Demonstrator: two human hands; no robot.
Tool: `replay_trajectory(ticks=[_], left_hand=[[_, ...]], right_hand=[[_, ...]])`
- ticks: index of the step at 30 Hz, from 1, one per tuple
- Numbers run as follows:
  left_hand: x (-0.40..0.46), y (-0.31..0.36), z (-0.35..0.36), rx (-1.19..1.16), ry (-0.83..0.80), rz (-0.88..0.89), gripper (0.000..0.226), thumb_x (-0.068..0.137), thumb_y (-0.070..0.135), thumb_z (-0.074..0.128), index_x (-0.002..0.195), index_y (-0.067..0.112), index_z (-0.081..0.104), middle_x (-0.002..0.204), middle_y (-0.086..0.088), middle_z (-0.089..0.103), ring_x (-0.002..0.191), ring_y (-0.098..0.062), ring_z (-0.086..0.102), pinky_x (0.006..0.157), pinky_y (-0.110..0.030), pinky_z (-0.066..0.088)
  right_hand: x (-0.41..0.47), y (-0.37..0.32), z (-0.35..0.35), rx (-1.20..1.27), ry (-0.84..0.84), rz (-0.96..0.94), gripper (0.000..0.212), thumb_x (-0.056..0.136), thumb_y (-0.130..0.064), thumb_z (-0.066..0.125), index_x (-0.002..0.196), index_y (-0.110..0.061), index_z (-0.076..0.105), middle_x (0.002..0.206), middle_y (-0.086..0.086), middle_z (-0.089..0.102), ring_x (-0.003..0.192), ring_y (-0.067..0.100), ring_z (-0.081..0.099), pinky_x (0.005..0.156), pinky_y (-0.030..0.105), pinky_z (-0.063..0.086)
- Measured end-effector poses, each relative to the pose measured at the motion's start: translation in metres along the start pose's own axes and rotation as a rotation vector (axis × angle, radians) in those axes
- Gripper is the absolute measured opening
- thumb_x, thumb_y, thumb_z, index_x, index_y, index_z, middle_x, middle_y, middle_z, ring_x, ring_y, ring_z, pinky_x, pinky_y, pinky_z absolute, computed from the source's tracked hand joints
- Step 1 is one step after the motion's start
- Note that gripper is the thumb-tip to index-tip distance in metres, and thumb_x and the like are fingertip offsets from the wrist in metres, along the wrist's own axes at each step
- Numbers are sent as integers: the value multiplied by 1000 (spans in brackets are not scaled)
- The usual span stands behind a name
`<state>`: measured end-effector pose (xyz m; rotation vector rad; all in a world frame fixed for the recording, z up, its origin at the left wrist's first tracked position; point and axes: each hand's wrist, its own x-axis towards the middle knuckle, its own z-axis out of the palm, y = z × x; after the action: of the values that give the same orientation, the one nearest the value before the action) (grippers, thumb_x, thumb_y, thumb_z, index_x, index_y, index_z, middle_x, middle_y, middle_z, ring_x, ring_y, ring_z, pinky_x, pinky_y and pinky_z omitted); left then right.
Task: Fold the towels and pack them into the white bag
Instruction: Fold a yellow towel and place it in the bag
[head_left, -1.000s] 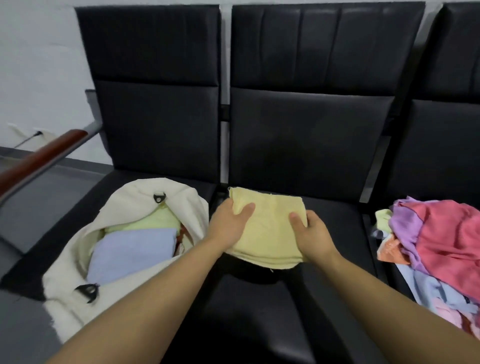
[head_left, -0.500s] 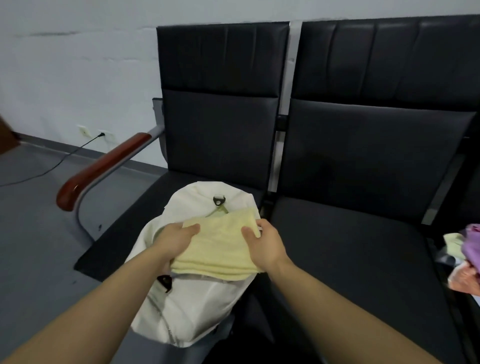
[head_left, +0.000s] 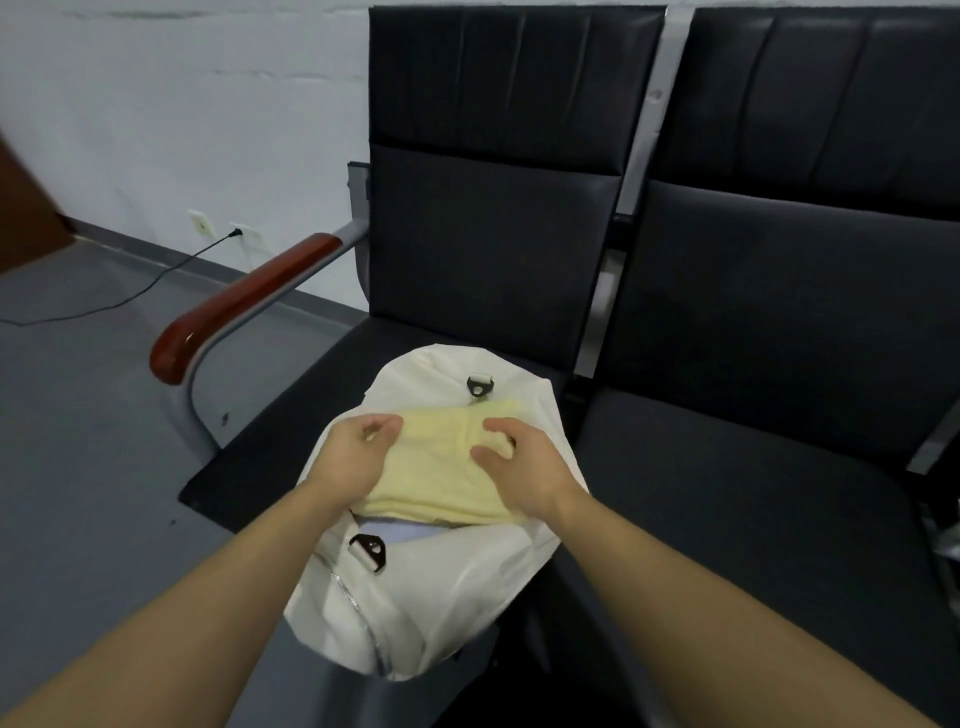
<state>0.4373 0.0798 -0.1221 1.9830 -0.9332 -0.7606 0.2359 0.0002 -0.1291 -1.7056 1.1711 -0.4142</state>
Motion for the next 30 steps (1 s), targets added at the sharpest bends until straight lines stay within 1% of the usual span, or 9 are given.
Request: replay_trajectory(ticks=[5,10,12,14,17,20,25,27,30], left_hand=[[-4,-23,-5,124,-259,-182,34,103,34,57,135,23,63,134,7,60,122,-14,56,98,-26,43],[-3,-10,-16,293,-350,-185,35,101,29,61,135,22,63,142,2,56,131,-17,51,105,-25,38],[-4,-4,-23,338,-376,-191,37,100,30,63,137,24,62,147,1,54,135,-18,49,112,-28,37],[-5,5,-29,464,-449,-206,44,101,32,61,144,25,56,153,2,48,139,-19,45,118,-32,33],[-12,26,-39,627,-598,-285,60,102,34,59,157,32,34,165,3,23,147,-24,32,120,-37,32],[-20,49,-36,889,-688,-280,68,102,39,58,160,34,24,167,-1,16,150,-28,27,119,-39,33],[-29,62,-22,1298,-749,-237,67,102,58,42,159,22,33,163,-3,33,147,-26,36,120,-40,30],[-31,61,-23,1243,-698,-288,78,99,63,45,159,17,29,161,-5,34,140,-27,44,116,-39,38],[-30,62,-23,1129,-590,-265,79,102,63,36,161,13,24,167,-8,13,149,-30,28,120,-42,31]], right_hand=[[-11,23,9,-197,-176,56,58,101,-49,50,151,-21,42,145,-3,49,130,17,50,109,29,40],[-20,3,-2,-204,-203,111,50,103,-59,34,95,-18,61,82,-7,57,75,12,53,74,28,42],[-26,-8,-8,-227,-266,122,55,102,-61,31,100,-16,63,90,-3,62,83,14,57,78,27,41],[-31,-14,-11,-238,-351,170,65,102,-63,26,125,-13,62,119,1,65,110,20,59,96,29,40],[-38,-19,-14,-255,-432,242,75,99,-70,21,143,-18,53,139,0,56,127,22,52,115,37,33],[-38,-18,-14,-342,-425,266,83,95,-76,18,138,-17,58,134,1,59,123,22,53,111,36,32],[-46,-24,-17,-377,-455,215,93,92,-80,13,103,-14,78,112,0,70,111,18,60,107,34,34],[-48,-26,-20,-318,-429,192,94,93,-79,12,96,-13,80,105,0,72,105,17,61,103,33,35],[-49,-25,-21,-219,-329,147,92,94,-78,14,94,-14,79,93,2,71,96,16,62,93,30,35]])
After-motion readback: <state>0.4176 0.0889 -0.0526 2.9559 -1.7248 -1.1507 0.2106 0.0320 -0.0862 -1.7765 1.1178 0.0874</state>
